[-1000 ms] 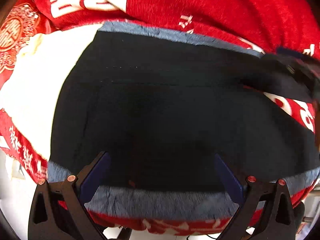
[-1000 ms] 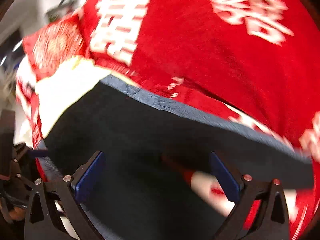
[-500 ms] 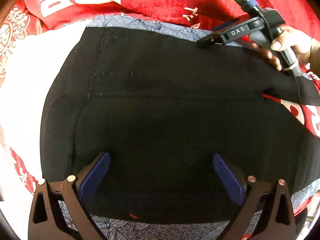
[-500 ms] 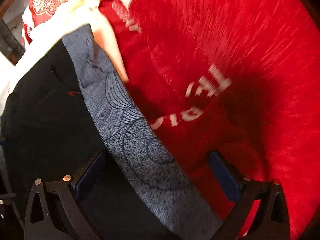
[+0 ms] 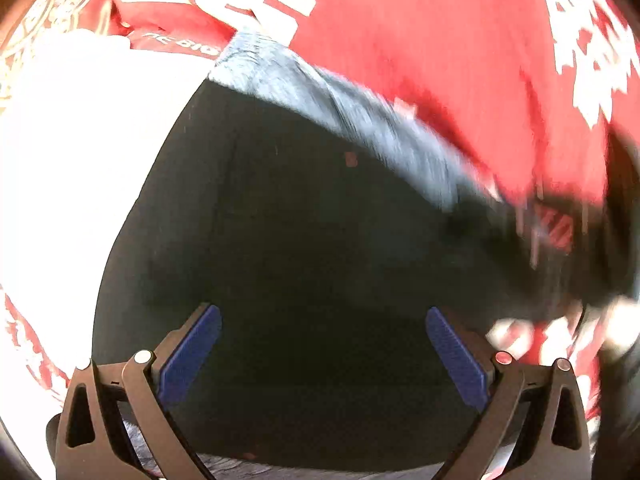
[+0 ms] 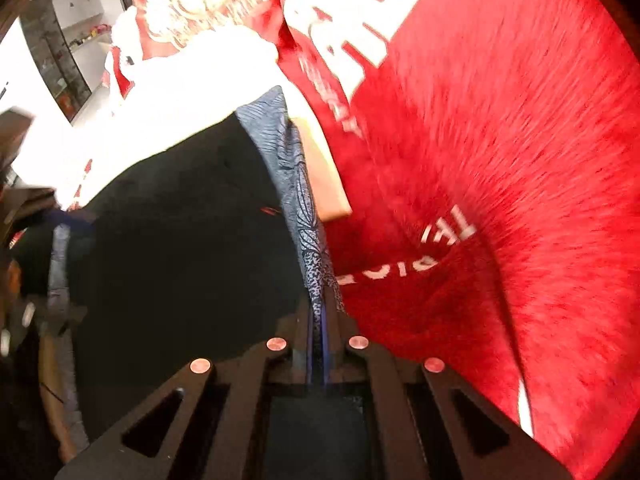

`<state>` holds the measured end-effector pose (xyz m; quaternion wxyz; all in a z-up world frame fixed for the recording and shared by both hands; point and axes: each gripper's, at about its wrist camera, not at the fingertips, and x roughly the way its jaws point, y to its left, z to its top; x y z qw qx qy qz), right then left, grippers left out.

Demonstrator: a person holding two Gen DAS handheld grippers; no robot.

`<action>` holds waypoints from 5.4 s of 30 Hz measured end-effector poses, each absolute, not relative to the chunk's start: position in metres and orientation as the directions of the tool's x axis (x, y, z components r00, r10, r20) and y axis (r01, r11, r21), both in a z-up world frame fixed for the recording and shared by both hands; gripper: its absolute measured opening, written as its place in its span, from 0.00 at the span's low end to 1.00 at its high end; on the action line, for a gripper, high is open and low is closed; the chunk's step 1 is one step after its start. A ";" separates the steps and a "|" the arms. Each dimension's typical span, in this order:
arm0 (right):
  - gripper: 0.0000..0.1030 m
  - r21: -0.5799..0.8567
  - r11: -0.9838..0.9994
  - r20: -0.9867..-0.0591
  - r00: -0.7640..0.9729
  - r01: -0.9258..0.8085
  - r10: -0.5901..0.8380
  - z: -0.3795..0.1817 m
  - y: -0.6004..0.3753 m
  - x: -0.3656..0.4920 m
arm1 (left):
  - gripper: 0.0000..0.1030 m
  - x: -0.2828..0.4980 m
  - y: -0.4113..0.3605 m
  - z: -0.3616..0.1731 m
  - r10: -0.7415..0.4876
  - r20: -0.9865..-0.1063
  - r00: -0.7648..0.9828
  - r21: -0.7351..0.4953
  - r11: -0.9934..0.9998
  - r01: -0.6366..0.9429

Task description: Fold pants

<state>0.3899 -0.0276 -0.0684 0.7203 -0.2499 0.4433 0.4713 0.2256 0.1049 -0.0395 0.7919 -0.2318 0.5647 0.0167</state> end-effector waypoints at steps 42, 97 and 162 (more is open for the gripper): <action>0.13 -0.275 0.354 -0.901 0.368 -0.894 0.228 -0.039 -0.059 0.288 | 0.14 0.209 0.115 -0.035 -0.313 -0.875 0.370 -0.435 0.843 -0.316; 0.90 -0.119 0.988 -0.790 0.612 -0.102 -0.032 -0.030 -0.145 0.183 | 0.67 0.096 0.114 -0.110 -0.133 -0.959 0.248 -0.173 0.974 -0.145; 0.06 0.414 0.734 -0.637 0.747 0.538 -0.189 0.063 -0.496 -0.002 | 0.75 0.130 -0.085 -0.092 -0.141 -0.974 0.179 -0.099 0.970 0.223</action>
